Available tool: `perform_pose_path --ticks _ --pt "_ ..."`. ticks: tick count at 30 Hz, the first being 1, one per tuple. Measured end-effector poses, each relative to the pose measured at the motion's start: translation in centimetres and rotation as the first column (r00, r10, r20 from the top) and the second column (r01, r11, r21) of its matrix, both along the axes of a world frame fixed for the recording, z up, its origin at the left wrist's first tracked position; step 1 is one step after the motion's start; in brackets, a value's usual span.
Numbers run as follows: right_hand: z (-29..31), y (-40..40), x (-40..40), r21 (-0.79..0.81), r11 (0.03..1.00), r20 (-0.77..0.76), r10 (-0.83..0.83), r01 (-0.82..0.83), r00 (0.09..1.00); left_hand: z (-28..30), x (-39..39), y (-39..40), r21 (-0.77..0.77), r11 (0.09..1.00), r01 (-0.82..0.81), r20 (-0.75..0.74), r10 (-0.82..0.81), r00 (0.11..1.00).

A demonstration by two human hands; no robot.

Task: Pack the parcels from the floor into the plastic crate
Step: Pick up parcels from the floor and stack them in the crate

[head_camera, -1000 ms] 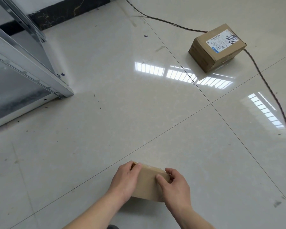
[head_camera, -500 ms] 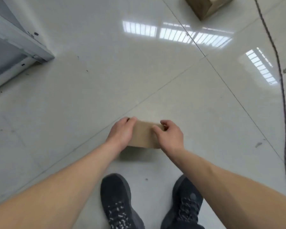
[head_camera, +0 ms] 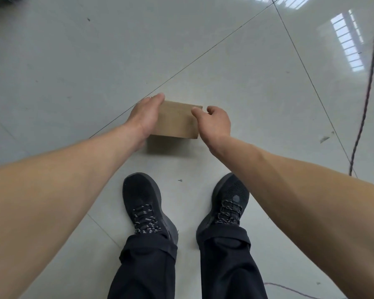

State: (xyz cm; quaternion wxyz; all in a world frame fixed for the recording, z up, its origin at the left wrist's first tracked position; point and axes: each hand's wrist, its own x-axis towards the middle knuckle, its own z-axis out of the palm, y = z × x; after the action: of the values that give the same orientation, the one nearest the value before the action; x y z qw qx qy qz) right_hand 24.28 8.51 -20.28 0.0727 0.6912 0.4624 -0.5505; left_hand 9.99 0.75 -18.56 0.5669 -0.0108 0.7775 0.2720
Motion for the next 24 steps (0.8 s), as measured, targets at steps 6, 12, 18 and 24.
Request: perform_pose_path --ticks 6,12,18,24 --pt "-0.2 -0.8 -0.7 -0.134 0.99 -0.107 -0.05 0.035 0.993 -0.1 0.1 -0.6 -0.027 0.993 -0.115 0.147 0.118 0.982" --pt "1.9 -0.8 -1.2 -0.156 0.987 -0.137 -0.071 0.049 0.988 2.2 -0.1 -1.0 -0.009 0.988 -0.156 0.176 0.155 0.972" --pt "10.2 0.2 -2.2 -0.132 0.983 -0.119 -0.14 0.124 0.983 10.4 -1.5 -1.0 0.032 0.977 -0.211 0.196 0.201 0.96" --pt "21.6 1.9 -4.3 -0.064 0.985 -0.138 -0.17 0.162 0.976 22.1 -4.0 -0.9 0.049 0.928 -0.37 0.16 0.359 0.92"
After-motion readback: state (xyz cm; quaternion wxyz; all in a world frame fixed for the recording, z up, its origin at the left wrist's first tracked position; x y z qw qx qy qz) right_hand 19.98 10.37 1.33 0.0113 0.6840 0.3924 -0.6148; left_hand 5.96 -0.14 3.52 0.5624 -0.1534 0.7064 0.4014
